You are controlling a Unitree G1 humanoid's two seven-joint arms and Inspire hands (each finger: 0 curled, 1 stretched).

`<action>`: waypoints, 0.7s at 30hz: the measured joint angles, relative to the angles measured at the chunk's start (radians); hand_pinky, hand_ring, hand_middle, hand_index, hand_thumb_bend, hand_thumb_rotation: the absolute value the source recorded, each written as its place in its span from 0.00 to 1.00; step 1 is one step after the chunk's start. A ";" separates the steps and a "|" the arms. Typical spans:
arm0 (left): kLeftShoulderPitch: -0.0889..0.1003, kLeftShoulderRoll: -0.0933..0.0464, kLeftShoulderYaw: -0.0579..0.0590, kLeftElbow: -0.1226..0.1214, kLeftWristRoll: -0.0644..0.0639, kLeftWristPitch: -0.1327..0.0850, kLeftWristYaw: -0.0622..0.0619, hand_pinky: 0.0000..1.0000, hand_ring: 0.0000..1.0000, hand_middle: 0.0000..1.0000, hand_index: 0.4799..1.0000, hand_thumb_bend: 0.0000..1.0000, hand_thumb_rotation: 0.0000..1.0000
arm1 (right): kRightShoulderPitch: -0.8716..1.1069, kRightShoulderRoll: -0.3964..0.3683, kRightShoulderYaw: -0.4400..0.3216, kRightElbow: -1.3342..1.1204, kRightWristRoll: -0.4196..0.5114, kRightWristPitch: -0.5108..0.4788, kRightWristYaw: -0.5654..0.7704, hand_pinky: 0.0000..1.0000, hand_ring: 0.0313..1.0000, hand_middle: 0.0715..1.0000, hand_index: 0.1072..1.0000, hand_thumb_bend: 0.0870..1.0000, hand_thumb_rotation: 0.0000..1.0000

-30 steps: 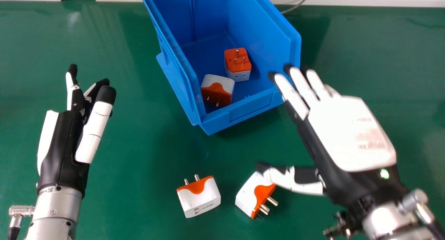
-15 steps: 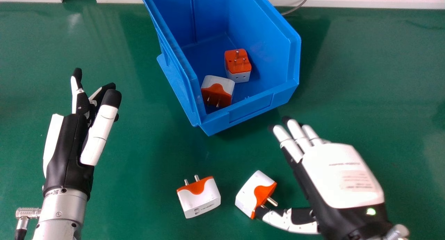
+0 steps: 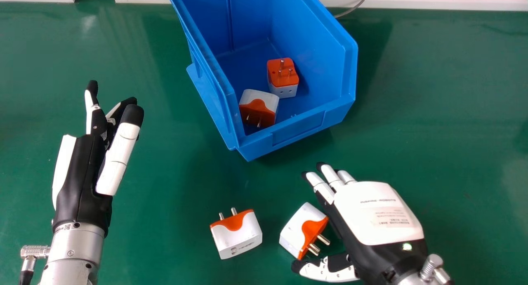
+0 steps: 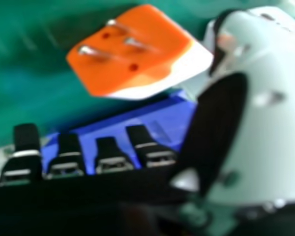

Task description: Pick all objects and put in blue box

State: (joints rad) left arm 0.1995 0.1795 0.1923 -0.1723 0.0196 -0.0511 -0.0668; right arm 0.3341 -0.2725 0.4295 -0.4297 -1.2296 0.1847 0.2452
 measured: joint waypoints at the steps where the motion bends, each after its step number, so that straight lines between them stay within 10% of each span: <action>1: 0.000 0.000 0.000 0.000 0.000 0.000 0.000 0.83 0.93 0.90 0.84 0.85 0.93 | -0.005 0.002 0.002 0.007 0.000 0.002 0.001 0.85 0.95 0.98 0.93 0.39 0.49; 21: 0.002 0.004 0.009 -0.035 0.000 0.033 0.000 0.81 0.92 0.90 0.84 0.88 0.93 | -0.057 -0.006 0.044 0.115 -0.005 0.019 -0.025 0.87 0.95 0.98 0.93 0.36 0.51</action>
State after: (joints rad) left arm 0.2013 0.1832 0.2012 -0.2077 0.0201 -0.0180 -0.0666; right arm 0.2773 -0.2789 0.4732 -0.3143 -1.2342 0.2041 0.2203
